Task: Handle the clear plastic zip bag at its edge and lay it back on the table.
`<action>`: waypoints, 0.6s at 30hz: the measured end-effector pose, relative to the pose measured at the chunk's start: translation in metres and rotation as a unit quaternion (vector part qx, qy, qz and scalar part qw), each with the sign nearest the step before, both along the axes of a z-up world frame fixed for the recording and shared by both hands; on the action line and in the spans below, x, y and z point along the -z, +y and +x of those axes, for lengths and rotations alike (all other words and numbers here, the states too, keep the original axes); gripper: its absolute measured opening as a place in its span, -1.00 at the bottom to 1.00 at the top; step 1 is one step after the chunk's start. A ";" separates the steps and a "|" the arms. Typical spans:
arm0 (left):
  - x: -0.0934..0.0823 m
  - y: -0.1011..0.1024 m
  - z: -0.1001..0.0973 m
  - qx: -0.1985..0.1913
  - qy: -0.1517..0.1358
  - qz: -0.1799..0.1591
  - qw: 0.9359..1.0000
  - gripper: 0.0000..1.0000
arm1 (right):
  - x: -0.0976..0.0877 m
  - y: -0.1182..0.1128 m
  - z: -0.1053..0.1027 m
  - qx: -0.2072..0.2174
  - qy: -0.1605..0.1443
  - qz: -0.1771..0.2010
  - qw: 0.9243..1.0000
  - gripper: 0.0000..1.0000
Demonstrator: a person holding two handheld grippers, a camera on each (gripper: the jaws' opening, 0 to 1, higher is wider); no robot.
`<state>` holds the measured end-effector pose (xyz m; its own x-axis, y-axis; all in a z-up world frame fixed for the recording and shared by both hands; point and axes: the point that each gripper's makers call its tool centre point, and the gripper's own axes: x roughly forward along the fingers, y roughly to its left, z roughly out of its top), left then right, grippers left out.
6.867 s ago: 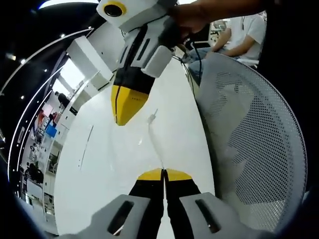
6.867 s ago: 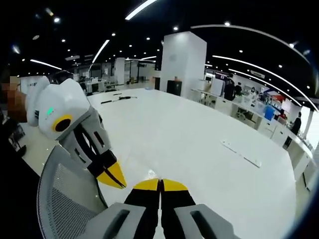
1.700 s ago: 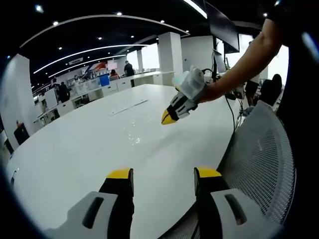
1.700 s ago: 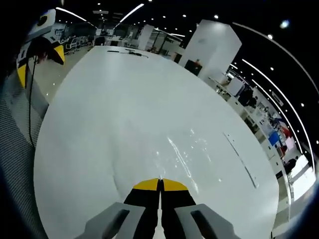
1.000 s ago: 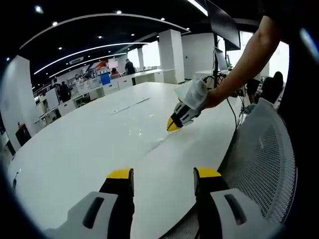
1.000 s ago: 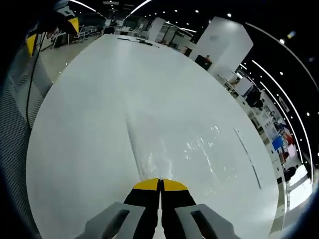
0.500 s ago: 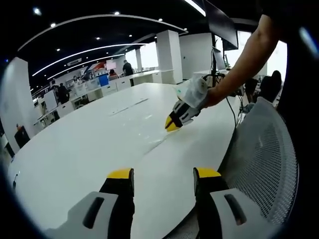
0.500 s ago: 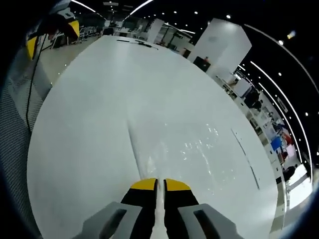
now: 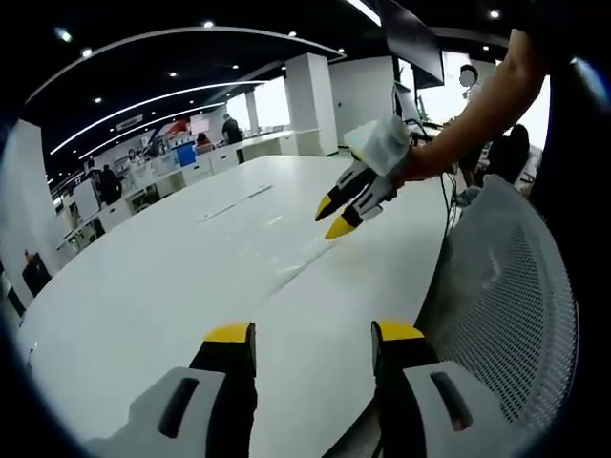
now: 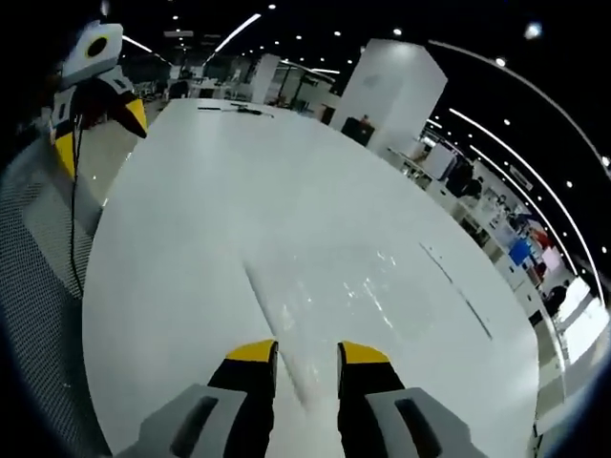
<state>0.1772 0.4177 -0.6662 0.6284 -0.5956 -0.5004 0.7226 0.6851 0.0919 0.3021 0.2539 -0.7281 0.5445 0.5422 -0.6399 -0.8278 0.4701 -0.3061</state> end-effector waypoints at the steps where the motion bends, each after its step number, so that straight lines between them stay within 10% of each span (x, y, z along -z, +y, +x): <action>1: 0.000 0.000 0.000 0.002 -0.001 0.001 1.000 -0.07 | -0.004 -0.002 -0.001 0.005 -0.001 0.005 1.000 -0.48; 18: 0.002 -0.006 0.001 0.005 -0.005 -0.014 1.000 -0.05 | -0.045 -0.059 -0.040 0.118 0.004 0.078 0.990 -0.05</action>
